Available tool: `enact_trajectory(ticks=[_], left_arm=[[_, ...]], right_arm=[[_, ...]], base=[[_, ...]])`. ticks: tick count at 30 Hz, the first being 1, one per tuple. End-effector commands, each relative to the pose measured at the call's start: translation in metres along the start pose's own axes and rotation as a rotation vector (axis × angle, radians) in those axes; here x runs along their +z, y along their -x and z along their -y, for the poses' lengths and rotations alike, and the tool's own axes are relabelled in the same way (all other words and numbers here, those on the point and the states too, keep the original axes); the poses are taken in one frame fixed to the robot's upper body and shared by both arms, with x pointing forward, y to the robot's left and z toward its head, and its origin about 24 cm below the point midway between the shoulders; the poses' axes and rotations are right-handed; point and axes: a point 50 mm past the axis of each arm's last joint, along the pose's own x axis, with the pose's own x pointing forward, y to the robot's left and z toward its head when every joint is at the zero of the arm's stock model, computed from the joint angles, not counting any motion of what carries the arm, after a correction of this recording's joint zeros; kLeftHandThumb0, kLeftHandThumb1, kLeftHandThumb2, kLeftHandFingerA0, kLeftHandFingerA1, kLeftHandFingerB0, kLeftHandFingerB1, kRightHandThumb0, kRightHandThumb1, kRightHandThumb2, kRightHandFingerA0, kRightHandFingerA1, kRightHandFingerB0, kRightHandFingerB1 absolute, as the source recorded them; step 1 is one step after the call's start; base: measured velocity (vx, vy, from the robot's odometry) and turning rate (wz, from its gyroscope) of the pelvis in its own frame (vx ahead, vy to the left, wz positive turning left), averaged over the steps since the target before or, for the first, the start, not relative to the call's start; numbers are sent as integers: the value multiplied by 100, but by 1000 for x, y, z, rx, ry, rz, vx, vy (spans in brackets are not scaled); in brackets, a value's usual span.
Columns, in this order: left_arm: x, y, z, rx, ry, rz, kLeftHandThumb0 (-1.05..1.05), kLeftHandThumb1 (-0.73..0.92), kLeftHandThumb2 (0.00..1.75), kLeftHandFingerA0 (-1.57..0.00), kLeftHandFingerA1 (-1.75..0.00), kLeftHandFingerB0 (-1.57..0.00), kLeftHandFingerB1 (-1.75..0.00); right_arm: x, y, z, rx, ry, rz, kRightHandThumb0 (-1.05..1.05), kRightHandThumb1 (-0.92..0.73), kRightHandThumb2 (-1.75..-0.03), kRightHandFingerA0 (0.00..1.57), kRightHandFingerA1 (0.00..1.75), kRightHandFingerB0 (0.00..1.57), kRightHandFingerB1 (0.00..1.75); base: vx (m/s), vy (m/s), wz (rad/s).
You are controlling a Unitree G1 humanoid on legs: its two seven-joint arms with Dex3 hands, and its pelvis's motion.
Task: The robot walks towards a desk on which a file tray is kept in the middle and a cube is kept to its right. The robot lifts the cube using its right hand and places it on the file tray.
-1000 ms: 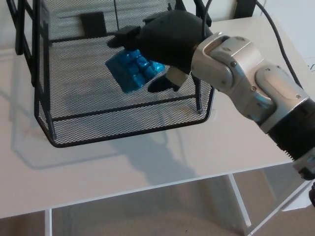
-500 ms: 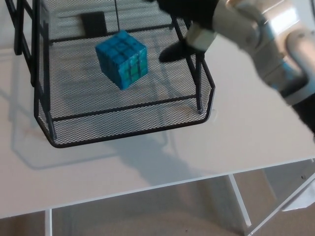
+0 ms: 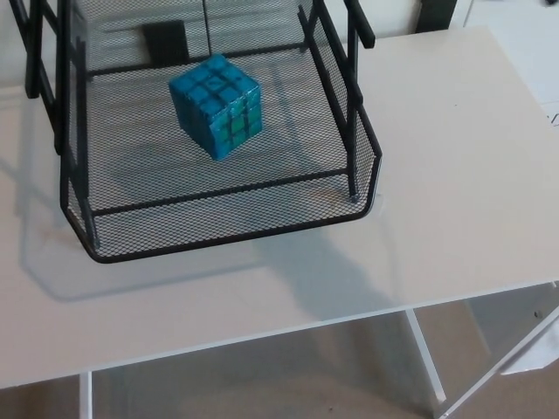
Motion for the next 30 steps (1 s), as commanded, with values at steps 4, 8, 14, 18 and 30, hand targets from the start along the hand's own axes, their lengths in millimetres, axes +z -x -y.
enact_trajectory(ticks=[4,8,14,18,30], left_arm=[[-16,5,-1,-1,-6,-42,-59,87,66,-41,-41,-31,-33],[-14,4,-2,5,-10,-49,-60,85,66,-41,-42,-30,-34],[-12,3,-2,14,4,-46,-59,86,66,-42,-42,-31,-34],[-13,3,-2,19,4,-46,-58,87,66,-42,-42,-29,-33],[-29,11,-5,22,-27,-76,-59,86,66,-44,-43,-32,-35]], right_arm=[[-176,226,-13,-358,-592,-758,-66,-46,-87,0,40,0,36],[-195,317,-69,-380,-580,-1016,-81,-56,-97,0,43,0,25],[-193,399,-154,-566,-681,-1342,-73,-72,-61,19,71,1,41],[-176,419,-202,-489,-720,-1459,-67,-70,-62,4,61,5,38],[-140,477,-253,230,-680,-1810,-74,-78,-63,93,74,0,1]], base=[[0,0,0],[0,0,0],[0,0,0],[0,0,0],[0,0,0]])
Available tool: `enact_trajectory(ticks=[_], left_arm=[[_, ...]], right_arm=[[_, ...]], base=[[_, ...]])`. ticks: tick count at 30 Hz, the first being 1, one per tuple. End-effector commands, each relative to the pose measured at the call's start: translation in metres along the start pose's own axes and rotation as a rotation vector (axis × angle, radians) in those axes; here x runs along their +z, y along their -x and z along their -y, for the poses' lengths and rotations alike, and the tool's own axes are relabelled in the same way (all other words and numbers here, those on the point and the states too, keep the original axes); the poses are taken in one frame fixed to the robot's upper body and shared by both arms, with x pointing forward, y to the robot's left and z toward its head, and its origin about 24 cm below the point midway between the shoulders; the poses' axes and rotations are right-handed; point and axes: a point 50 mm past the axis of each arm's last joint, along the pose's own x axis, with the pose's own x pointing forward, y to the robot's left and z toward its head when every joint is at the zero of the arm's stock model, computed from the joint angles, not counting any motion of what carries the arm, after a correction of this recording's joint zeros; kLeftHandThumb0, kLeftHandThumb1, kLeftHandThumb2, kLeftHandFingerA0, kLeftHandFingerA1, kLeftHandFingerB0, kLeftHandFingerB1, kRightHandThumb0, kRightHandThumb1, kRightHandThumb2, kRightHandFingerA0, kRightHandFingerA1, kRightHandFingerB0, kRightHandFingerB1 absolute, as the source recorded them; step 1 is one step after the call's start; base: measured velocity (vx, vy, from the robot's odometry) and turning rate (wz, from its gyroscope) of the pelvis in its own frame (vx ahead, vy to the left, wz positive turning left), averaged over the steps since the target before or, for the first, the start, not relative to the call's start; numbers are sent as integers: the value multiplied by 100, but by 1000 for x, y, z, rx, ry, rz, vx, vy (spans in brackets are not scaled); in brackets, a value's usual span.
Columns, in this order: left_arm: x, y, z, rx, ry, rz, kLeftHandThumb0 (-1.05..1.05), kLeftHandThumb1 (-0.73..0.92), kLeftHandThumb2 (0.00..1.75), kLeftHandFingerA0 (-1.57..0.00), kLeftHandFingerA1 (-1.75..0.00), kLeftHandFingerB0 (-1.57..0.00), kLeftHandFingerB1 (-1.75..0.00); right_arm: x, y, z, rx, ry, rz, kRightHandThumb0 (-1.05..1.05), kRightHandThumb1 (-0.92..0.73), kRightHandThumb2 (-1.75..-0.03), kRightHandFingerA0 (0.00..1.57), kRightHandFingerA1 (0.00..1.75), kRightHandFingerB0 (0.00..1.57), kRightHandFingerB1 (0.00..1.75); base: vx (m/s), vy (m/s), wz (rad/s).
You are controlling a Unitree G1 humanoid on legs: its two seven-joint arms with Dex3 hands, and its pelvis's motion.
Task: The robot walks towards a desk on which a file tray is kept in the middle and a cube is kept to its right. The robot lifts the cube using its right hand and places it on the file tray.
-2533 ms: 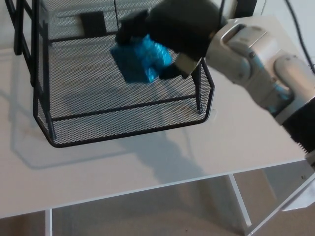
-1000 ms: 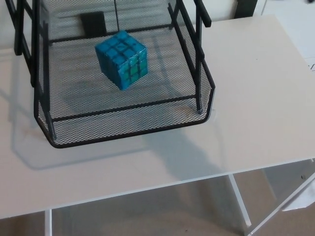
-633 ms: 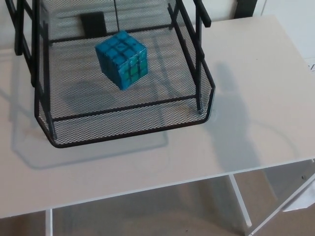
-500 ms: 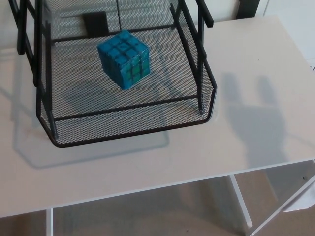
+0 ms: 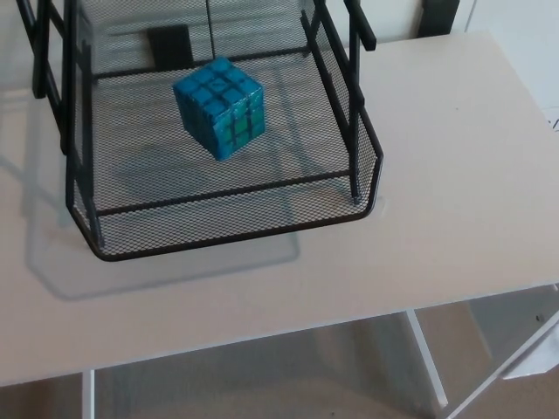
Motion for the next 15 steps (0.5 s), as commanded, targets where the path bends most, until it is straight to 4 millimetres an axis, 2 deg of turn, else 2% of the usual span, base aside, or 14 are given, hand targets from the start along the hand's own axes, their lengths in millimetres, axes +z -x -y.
enact_trajectory(ticks=[1,2,3,4,5,6,7,9,10,11,14,15], left_arm=[[-23,10,-13,44,-45,-68,-59,86,66,-45,-44,-32,-34],[-25,11,-13,45,-44,-71,-59,86,66,-45,-44,-32,-34],[-27,11,-13,45,-22,-89,-58,85,65,-42,-42,-31,-34],[-28,11,-12,43,-11,-98,-57,85,65,-41,-42,-31,-34],[-28,11,-11,41,-21,-98,-58,86,66,-42,-42,-32,-34],[-28,11,-11,41,-44,-96,-57,86,66,-45,-44,-32,-34],[-29,11,-10,42,-54,-98,-58,86,66,-46,-42,-32,-34],[-29,11,-10,46,-60,-100,-58,86,66,-46,-42,-32,-34],[-30,11,-9,37,-41,-101,-58,86,66,-44,-42,-30,-33],[-30,11,-9,38,-46,-99,-58,85,66,-41,-41,-28,-32],[-29,12,-11,37,-45,-97,-59,85,66,-42,-41,-29,-33],[-29,12,-11,29,-52,-89,-58,86,64,-40,-41,-31,-33]], right_arm=[[-132,52,-30,-178,65,-521,-79,-78,-65,99,64,0,20],[-131,51,-31,-179,96,-520,-79,-78,-65,99,64,0,20],[-128,50,-33,-139,73,-512,-77,-56,-78,85,71,0,22],[-127,50,-32,-112,19,-512,-68,-51,-90,60,71,0,22],[-127,50,-31,-82,-73,-505,-69,-49,-89,57,71,0,22],[-125,50,-30,-59,-113,-481,-68,-60,-58,53,62,0,31],[-124,51,-30,-45,-119,-450,-67,-47,-85,61,69,4,28],[-124,51,-31,-31,-122,-430,-67,-47,-85,61,69,4,28],[-124,50,-31,21,-155,-435,-59,-57,-59,64,60,4,32],[-126,48,-35,110,-139,-440,-64,-43,-79,47,63,4,39],[-124,44,-39,141,-96,-458,-62,-43,-79,47,65,3,44],[-124,43,-39,157,-111,-470,-54,-51,-57,42,57,8,32]], base=[[0,0,0],[0,0,0],[0,0,0],[0,0,0],[0,0,0],[0,0,0],[0,0,0],[0,0,0],[0,0,0],[0,0,0],[0,0,0],[0,0,0]])
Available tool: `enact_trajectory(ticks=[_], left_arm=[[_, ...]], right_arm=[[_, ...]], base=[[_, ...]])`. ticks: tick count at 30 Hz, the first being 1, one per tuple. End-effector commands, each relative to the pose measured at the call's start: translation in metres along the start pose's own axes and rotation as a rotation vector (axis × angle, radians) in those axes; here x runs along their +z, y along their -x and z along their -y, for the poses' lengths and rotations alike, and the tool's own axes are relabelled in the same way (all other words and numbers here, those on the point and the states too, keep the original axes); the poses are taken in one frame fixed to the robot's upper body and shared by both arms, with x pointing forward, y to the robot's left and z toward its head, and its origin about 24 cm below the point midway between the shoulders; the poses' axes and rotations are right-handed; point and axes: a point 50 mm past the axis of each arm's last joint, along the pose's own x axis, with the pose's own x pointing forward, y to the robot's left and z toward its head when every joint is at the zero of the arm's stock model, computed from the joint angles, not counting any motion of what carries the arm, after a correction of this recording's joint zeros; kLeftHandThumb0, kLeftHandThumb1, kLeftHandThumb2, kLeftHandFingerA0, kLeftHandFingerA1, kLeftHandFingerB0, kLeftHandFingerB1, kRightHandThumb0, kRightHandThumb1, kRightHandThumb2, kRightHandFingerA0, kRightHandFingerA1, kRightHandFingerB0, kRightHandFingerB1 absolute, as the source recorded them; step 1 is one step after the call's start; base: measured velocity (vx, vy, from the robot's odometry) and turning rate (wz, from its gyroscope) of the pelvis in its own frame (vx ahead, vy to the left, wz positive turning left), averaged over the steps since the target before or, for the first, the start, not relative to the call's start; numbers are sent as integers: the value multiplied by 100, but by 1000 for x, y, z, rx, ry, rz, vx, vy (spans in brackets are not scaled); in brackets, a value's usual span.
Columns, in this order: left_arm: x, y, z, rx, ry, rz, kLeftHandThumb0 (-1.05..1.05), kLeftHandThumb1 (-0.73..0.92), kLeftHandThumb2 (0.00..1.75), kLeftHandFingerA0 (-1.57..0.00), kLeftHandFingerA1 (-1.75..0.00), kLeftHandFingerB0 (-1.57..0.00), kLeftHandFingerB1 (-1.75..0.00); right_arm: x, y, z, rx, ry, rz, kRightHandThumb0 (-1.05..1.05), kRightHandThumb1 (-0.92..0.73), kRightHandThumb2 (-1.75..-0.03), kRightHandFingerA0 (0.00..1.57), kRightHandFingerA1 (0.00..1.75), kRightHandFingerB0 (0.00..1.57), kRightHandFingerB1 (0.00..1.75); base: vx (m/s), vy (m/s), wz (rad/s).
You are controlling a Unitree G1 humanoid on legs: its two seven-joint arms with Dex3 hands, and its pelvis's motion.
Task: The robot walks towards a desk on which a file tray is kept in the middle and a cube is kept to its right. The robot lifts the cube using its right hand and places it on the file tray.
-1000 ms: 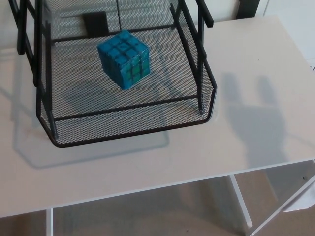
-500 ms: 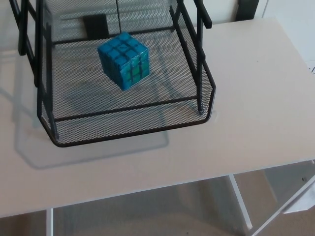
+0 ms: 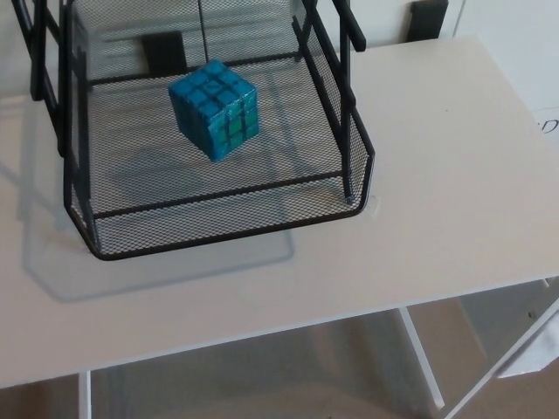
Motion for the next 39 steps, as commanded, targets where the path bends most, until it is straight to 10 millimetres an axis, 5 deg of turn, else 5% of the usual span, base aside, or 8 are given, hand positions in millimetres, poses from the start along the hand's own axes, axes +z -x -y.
enact_trajectory(ticks=[1,21,22,28,29,33,35,39], left_arm=[[-1,2,-8,20,-31,-1,-58,85,66,-42,-42,-32,-34],[6,2,-14,99,158,85,-54,82,64,-49,-46,-36,-36],[8,3,-17,185,267,125,-52,79,64,-60,-52,-50,-39],[19,14,-35,543,803,385,-28,72,61,-88,-86,-72,-59],[47,22,-52,709,1011,602,-36,72,60,-76,-95,-74,-61],[151,79,-89,733,1174,1259,-32,68,60,-69,-63,-69,-53],[235,214,-66,698,856,1899,-43,72,60,-76,-79,-72,-60],[259,381,-42,949,487,2654,-61,79,64,-71,-83,-58,-71]], right_arm=[[8,-2,4,74,-114,5,-54,-41,-76,36,63,4,37],[30,0,7,21,-3,195,-59,-56,-57,75,58,7,36],[32,-1,7,-61,-154,286,-56,-40,-77,44,62,23,47],[72,16,28,-271,-613,684,-55,-50,-57,86,77,61,46],[116,55,50,-390,-626,940,-68,-47,-92,77,89,47,60],[200,179,69,-426,-716,1500,-68,-60,-59,73,56,53,42],[242,295,69,-420,-704,2028,-75,-58,-59,69,50,59,38],[244,418,57,-555,-503,2709,-64,-61,-65,49,40,39,38]], base=[[0,0,0],[0,0,0],[0,0,0],[0,0,0],[0,0,0],[0,0,0],[0,0,0],[0,0,0]])
